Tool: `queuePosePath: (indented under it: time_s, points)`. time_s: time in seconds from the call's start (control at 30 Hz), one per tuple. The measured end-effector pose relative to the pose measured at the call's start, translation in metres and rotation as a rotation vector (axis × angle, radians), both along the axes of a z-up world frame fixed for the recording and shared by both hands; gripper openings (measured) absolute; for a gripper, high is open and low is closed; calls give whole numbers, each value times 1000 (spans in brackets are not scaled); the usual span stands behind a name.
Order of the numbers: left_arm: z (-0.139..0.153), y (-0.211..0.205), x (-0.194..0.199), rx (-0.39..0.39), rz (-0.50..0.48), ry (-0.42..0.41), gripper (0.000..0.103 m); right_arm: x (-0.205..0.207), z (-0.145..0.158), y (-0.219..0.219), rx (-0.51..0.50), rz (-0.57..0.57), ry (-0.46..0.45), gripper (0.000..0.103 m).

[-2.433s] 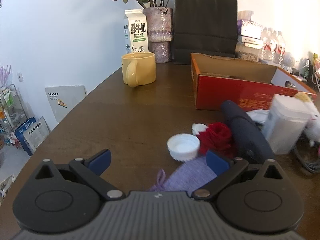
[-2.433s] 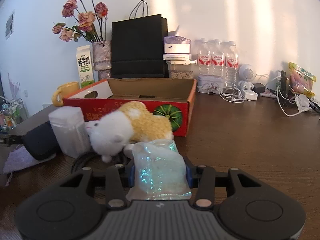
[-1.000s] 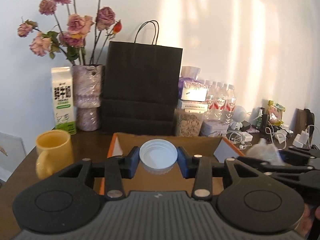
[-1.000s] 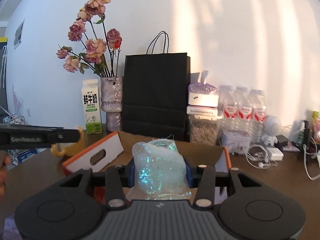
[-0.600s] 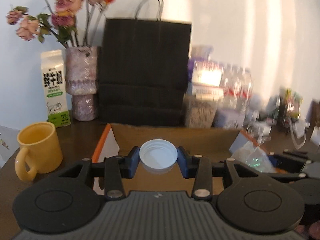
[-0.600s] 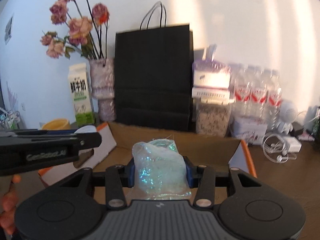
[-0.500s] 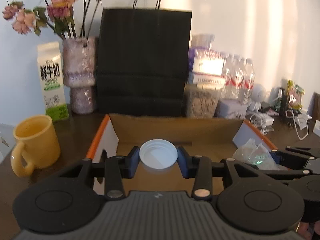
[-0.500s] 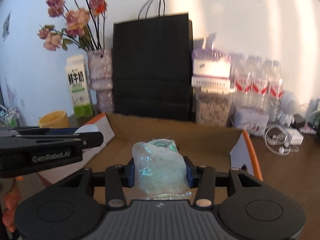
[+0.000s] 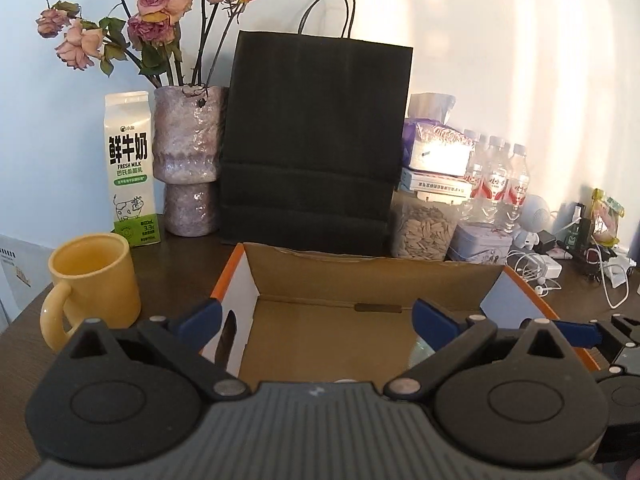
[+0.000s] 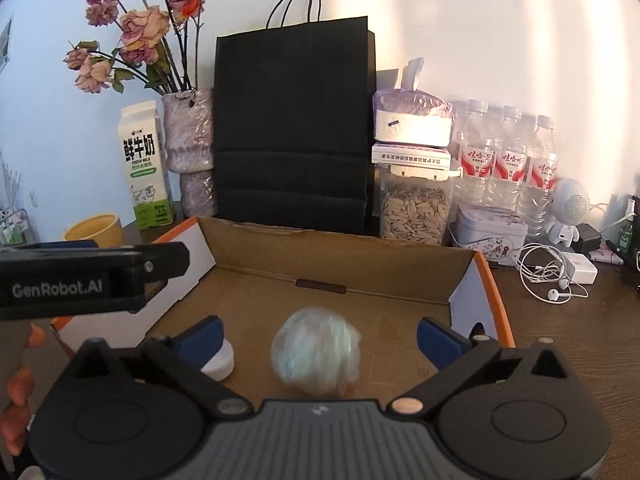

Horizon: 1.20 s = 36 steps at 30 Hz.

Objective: Organize objects
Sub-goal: 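Carry bag and cap into the cardboard box and open both tools, then move the right tool to the white cap near the plush sheep and grasp it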

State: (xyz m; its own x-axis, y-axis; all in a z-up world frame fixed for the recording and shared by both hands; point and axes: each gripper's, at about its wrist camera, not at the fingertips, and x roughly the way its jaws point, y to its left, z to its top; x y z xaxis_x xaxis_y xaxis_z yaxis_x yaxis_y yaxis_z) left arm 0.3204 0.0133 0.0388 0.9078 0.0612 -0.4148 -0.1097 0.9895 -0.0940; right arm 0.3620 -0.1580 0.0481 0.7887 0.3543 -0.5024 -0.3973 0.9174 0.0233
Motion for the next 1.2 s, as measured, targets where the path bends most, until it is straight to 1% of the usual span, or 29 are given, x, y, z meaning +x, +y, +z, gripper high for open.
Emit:
queuePosePath:
  time_s: [0.3,0.57,0.73,0.83,0.93,1.03,1.2]
  points:
    - [4,2,-4,-6,5,-6,103,-2,4,-1,3,-2,-5,103]
    - [20,10,-30,-8,-29,-54,103,-20,23,-11,16,-13,-71,103]
    - [34,15,-61,-3,-43,-110,103,-46,32,-22,27,-6,-111,103]
    - [36,22,-82,-13,-27,-141,103,-64,38,-34,33,-9,-132,103]
    - [36,30,-101,-22,-30,-133,103,-84,42,-45,33,-19,-153,103]
    - [33,38,-114,-8,-7,-119,103,-104,43,-56,22,-31,-165,103]
    - [26,53,-137,-18,28,-87,103,-133,33,-70,-4,-49,-150,103]
